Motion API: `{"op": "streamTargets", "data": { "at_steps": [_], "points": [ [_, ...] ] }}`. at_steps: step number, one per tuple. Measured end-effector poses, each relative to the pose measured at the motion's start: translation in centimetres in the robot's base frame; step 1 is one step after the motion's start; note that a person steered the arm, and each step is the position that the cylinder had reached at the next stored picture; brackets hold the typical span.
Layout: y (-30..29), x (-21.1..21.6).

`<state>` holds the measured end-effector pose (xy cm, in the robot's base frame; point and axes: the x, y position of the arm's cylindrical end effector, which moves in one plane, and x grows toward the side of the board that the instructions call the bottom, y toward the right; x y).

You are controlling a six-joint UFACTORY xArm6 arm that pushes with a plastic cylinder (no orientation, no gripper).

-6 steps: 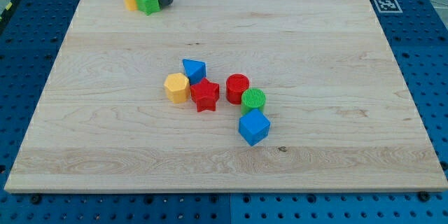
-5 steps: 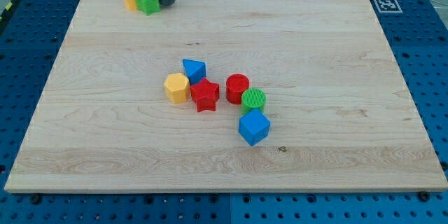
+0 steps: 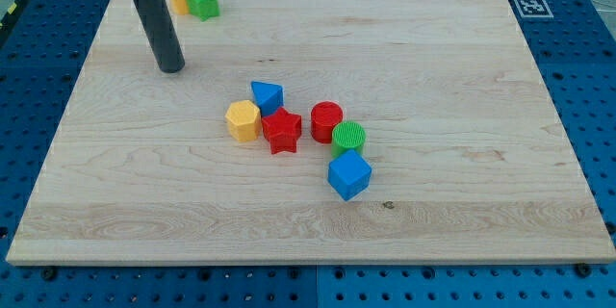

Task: Adjust the blue triangle vertically above the red star

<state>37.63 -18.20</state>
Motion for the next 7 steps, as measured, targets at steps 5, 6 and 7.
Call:
{"op": "streamTargets", "data": {
  "at_steps": [5, 6, 7],
  "points": [
    [-2.2, 8.2],
    [-0.4, 6.9],
    [3.8, 5.4]
  ]
}}
